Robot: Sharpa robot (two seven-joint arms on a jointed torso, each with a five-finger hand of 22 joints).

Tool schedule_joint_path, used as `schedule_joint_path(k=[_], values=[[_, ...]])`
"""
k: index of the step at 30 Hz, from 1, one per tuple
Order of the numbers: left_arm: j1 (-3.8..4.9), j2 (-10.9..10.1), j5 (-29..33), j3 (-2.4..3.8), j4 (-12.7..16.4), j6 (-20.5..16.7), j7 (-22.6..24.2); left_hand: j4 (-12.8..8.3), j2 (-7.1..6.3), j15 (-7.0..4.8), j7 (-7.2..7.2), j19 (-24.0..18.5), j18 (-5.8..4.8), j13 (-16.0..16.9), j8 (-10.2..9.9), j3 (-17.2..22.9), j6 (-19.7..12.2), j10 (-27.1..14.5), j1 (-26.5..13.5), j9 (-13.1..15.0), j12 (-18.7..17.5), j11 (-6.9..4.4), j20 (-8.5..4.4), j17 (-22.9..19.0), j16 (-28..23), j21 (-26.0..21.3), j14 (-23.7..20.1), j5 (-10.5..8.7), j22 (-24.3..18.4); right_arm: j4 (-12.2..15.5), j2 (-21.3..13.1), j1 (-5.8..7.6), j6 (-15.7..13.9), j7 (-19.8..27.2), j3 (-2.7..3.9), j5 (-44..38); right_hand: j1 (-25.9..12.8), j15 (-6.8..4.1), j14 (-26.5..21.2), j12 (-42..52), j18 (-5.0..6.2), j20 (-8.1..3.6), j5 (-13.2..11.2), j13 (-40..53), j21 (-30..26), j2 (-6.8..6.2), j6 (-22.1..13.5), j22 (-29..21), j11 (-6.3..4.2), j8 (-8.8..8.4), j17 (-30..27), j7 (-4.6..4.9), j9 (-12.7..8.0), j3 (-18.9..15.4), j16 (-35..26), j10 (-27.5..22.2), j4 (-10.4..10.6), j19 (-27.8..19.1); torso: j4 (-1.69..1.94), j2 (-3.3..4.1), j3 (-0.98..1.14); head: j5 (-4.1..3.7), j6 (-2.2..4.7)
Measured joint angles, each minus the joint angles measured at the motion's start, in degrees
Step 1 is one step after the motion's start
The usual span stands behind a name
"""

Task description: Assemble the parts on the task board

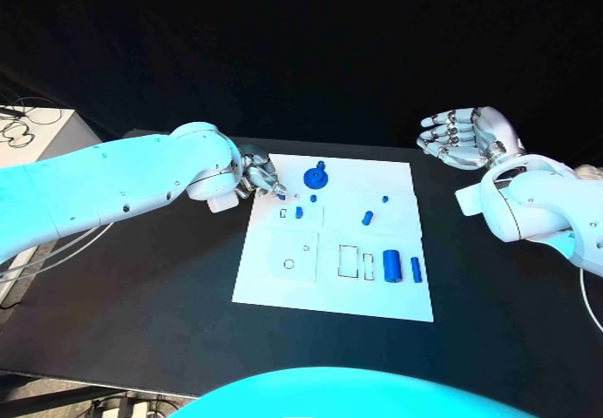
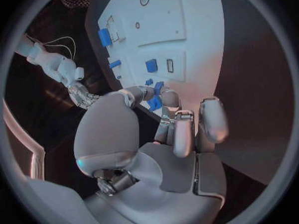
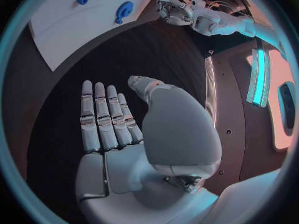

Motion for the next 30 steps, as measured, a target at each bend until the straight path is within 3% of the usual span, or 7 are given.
schedule_joint_path(k=[13,30], values=[[-0.52,0.6,-3.3,-0.76,0.6,1.2,-0.4,0.0,-0.45,-0.21,0.02,0.0,0.01,-0.2,0.0,0.0,0.0,0.4,-0.5,-0.1,0.0,-0.4,0.0,0.0,0.0,0.0,-0.2,0.0,0.1,-0.2,0.2,-0.01,-0.1,2.6,0.0,3.2,-0.5,0.3,-0.7,-2.1,0.0,0.71,0.2,-0.5,0.0,0.51,-0.6,-2.9,0.4,-0.59,-2.3,-0.03,-0.5,-0.2,-0.8,-0.4,-0.8,-2.9,-0.01,0.08,-0.07,-0.14,-0.68],[-0.61,0.9,-5.8,-0.88,0.3,4.5,-0.5,-0.2,-0.4,-0.21,0.03,0.0,0.01,-0.4,-0.2,-0.2,0.0,0.4,-0.4,-0.2,0.0,-0.4,0.0,0.0,0.0,0.0,-0.2,0.24,0.0,-0.3,0.3,0.0,0.0,3.1,0.0,4.2,-0.7,0.51,-0.9,-2.4,0.0,1.02,0.2,-0.5,0.0,0.73,-0.6,-3.4,0.4,-0.81,-2.8,-0.03,-0.7,-0.5,-0.8,-0.4,-1.1,-3.2,-0.01,0.03,-0.08,-0.18,-1.2]])
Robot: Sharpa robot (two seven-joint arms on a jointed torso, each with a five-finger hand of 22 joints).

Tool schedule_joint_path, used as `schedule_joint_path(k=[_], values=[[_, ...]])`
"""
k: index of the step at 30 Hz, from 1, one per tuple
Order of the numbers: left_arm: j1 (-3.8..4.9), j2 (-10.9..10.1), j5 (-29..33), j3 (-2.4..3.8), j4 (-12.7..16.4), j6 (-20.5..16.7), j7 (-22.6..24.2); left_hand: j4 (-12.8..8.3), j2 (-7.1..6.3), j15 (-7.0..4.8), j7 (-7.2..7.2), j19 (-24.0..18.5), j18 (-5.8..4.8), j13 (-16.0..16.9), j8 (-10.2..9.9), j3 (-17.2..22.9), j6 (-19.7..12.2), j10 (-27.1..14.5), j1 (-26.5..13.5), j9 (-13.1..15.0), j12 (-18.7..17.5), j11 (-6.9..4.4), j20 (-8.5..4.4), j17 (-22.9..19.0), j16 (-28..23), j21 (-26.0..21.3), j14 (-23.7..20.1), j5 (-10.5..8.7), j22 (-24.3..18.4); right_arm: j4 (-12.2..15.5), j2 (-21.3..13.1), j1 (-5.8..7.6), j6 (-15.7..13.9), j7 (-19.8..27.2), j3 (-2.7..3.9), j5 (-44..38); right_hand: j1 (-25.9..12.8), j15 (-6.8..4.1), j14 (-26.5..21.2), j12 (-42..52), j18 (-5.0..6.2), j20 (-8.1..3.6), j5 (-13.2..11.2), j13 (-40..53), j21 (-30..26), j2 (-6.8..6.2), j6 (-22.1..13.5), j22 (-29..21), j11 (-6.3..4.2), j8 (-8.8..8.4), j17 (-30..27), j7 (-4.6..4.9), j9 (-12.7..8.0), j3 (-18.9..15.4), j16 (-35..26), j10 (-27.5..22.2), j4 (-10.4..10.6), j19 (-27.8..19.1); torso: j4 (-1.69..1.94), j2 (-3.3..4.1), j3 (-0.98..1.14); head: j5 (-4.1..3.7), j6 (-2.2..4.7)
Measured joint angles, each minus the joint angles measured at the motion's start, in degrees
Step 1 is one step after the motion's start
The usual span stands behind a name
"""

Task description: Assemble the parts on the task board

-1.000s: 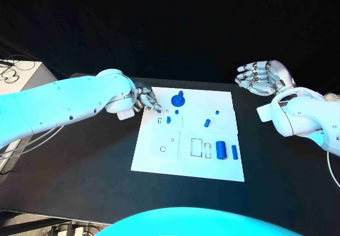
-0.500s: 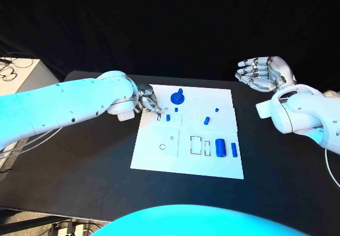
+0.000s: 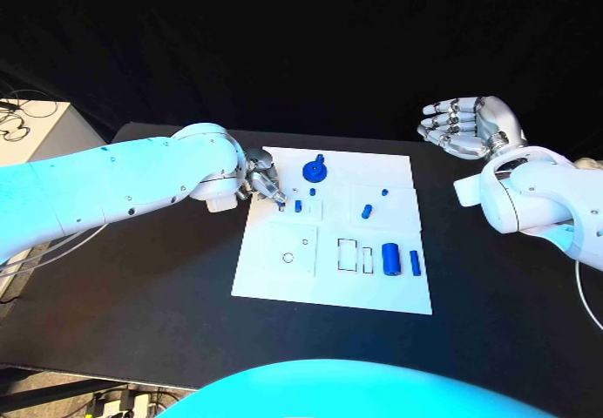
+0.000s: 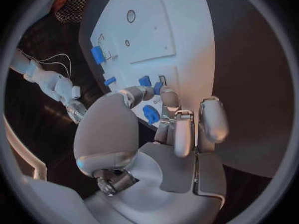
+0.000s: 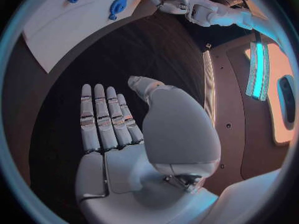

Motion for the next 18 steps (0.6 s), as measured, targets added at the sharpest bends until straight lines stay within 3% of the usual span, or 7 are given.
schedule_joint_path(k=[18], values=[[-0.24,1.2,-0.4,0.01,-1.7,2.4,0.2,0.0,0.12,0.0,0.01,0.0,0.01,-0.2,0.2,0.0,0.0,0.0,0.1,0.1,0.0,0.01,0.0,0.0,0.0,0.0,0.0,-0.02,-0.1,-0.1,0.1,-0.01,0.2,0.0,0.0,0.1,0.0,0.0,0.0,-0.3,0.0,0.0,0.0,0.0,0.0,0.0,0.0,-0.2,0.08,-0.13,-0.2,0.0,0.0,0.0,0.0,0.1,0.0,0.0,-0.03,0.0,0.07,-0.13,-0.21]])
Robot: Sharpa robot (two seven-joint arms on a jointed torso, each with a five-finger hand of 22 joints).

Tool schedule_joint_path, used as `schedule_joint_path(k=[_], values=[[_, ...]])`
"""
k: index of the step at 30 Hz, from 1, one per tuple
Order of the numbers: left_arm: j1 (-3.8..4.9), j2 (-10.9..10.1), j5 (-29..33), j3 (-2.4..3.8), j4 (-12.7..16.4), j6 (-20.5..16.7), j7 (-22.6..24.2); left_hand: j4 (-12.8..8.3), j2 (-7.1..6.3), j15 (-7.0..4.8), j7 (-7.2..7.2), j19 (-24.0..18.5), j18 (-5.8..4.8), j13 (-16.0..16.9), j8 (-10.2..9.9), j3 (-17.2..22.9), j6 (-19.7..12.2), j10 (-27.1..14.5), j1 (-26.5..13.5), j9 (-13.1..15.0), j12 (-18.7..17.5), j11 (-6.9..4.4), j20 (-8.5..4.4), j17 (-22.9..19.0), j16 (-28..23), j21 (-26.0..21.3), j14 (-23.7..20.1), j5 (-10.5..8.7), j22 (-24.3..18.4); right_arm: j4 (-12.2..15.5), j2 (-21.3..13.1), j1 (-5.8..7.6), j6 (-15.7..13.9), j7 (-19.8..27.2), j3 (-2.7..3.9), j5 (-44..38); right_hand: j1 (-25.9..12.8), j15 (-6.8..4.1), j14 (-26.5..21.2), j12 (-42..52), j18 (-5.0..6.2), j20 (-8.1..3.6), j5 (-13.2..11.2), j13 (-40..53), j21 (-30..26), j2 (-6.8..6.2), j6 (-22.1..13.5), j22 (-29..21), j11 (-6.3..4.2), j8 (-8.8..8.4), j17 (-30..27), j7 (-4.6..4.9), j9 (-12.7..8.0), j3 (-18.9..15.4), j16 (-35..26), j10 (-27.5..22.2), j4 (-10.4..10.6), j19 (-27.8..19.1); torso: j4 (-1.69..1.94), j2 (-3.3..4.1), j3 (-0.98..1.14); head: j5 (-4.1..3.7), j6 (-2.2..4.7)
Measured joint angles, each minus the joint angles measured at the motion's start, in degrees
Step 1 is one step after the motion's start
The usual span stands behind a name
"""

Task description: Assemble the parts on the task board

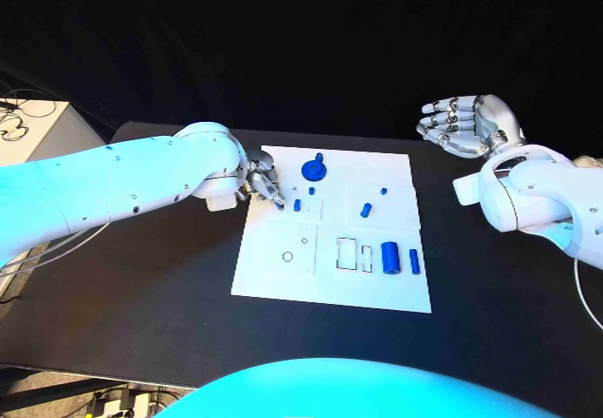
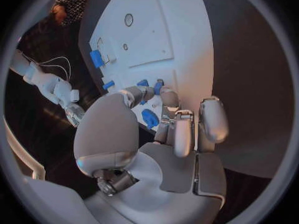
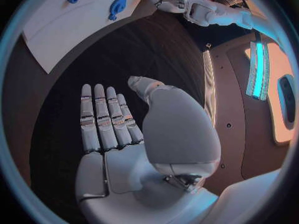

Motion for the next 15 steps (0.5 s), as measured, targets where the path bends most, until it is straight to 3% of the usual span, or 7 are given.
schedule_joint_path(k=[15], values=[[0.0,0.2,0.0,0.02,-0.4,0.9,0.3,0.0,0.0,0.0,0.01,0.0,-0.01,-0.1,0.0,0.0,0.0,0.2,0.0,0.0,0.0,-0.03,0.0,0.0,0.0,0.0,0.0,-0.1,-0.1,0.0,0.0,0.0,0.3,0.0,0.0,0.0,-0.2,0.0,0.0,0.0,0.0,0.2,0.0,0.0,0.0,-0.23,0.0,-0.1,0.28,-0.11,-0.1,0.0,0.0,-0.2,0.0,-0.1,-0.2,-0.2,0.07,-0.02,-0.01,-0.09,-0.2]])
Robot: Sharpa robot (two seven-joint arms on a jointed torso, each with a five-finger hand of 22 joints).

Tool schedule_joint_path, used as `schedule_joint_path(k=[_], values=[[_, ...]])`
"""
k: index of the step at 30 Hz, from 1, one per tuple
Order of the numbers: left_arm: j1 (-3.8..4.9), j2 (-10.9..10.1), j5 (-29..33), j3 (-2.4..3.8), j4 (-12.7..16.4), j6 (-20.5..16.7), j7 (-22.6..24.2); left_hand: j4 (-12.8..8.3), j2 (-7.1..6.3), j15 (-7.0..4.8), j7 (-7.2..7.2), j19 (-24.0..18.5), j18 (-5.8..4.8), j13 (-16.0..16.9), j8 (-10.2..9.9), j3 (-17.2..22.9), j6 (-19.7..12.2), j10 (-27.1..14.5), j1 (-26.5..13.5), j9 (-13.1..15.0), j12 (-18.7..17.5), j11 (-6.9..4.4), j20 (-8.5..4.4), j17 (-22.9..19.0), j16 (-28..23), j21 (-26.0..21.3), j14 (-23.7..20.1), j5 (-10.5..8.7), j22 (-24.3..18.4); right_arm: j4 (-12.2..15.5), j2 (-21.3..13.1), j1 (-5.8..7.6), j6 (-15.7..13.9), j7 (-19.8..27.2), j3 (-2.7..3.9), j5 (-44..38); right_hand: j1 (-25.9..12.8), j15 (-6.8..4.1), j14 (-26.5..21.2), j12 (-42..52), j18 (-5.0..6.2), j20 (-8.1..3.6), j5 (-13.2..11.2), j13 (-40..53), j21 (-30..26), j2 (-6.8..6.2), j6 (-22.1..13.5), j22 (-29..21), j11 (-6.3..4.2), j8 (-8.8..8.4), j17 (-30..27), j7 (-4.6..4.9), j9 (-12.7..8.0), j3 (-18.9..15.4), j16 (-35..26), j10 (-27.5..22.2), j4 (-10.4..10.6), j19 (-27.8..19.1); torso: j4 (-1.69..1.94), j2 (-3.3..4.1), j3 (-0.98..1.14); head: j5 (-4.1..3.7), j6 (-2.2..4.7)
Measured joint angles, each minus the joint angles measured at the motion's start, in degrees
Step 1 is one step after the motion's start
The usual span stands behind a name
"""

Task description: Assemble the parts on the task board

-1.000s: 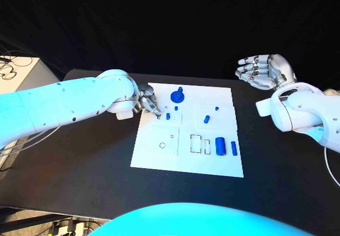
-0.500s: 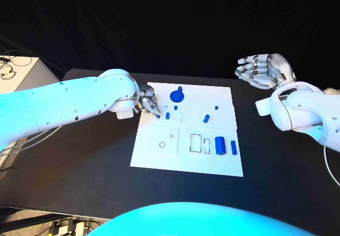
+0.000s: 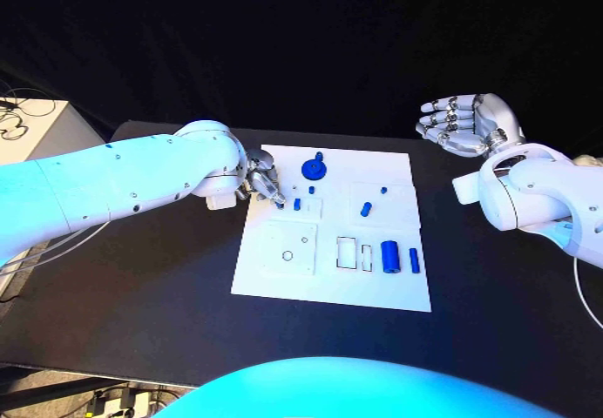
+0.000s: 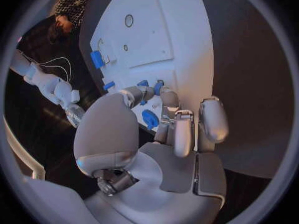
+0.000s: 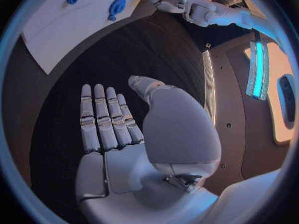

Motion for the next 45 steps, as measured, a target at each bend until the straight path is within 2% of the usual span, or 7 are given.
schedule_joint_path(k=[11,23,33,45], values=[[0.04,0.0,0.7,0.09,-0.4,1.8,0.2,0.0,0.0,0.0,-0.13,0.0,0.01,0.2,0.0,0.0,0.1,0.0,0.0,0.0,0.0,0.0,0.0,0.0,0.0,0.0,0.0,-0.15,0.1,0.0,0.0,0.0,0.3,0.0,0.0,0.0,0.0,0.21,-0.2,-0.2,0.0,0.0,0.0,0.0,0.0,0.0,0.0,-0.2,0.0,0.0,-0.1,0.0,-0.1,0.0,0.0,0.0,0.0,0.0,-0.03,0.0,-0.03,0.08,-0.01],[0.09,0.7,3.4,0.4,-2.7,3.8,0.4,0.0,0.02,0.0,-0.16,0.0,0.0,0.3,0.0,0.0,0.2,0.2,0.0,0.0,0.0,-0.18,0.0,0.0,0.2,0.0,0.0,0.11,0.2,-0.2,0.3,-0.04,0.5,-0.1,0.0,0.0,0.0,0.21,-0.2,-0.2,-0.01,0.0,0.0,0.0,0.0,0.0,0.0,-0.2,-0.01,0.0,-0.2,0.0,-0.1,0.0,0.0,0.0,0.0,0.0,-0.1,0.05,0.02,0.12,-0.01],[0.27,2.2,4.4,0.35,-4.8,5.2,0.2,-0.2,0.03,0.0,-0.15,0.0,0.0,0.4,0.0,-0.2,0.2,0.2,0.0,0.0,0.0,-0.18,0.0,0.0,0.2,0.0,0.0,0.11,0.2,-0.2,0.3,-0.06,0.6,-0.1,-0.01,0.0,0.0,0.21,-0.2,-0.2,0.0,0.0,0.0,0.0,0.0,0.0,0.0,-0.4,-0.01,0.0,-0.4,0.0,-0.1,-0.1,0.0,0.0,-0.1,0.0,0.01,0.06,0.03,-0.05,-0.01],[0.65,4.4,4.4,0.3,-7.5,7.8,-0.9,-0.2,0.03,0.01,-0.03,0.0,0.0,0.3,0.2,-0.2,0.4,0.6,0.0,0.0,0.0,-0.18,0.0,0.0,0.2,0.0,0.0,0.02,0.2,-0.1,0.5,-0.09,0.7,0.0,-0.01,0.0,0.0,0.21,-0.2,-0.2,0.0,0.0,0.0,0.0,0.0,0.0,0.0,-0.4,-0.01,0.0,-0.4,0.0,-0.1,-0.2,0.0,0.0,-0.2,0.0,-0.07,-0.02,0.06,0.07,-0.01]])
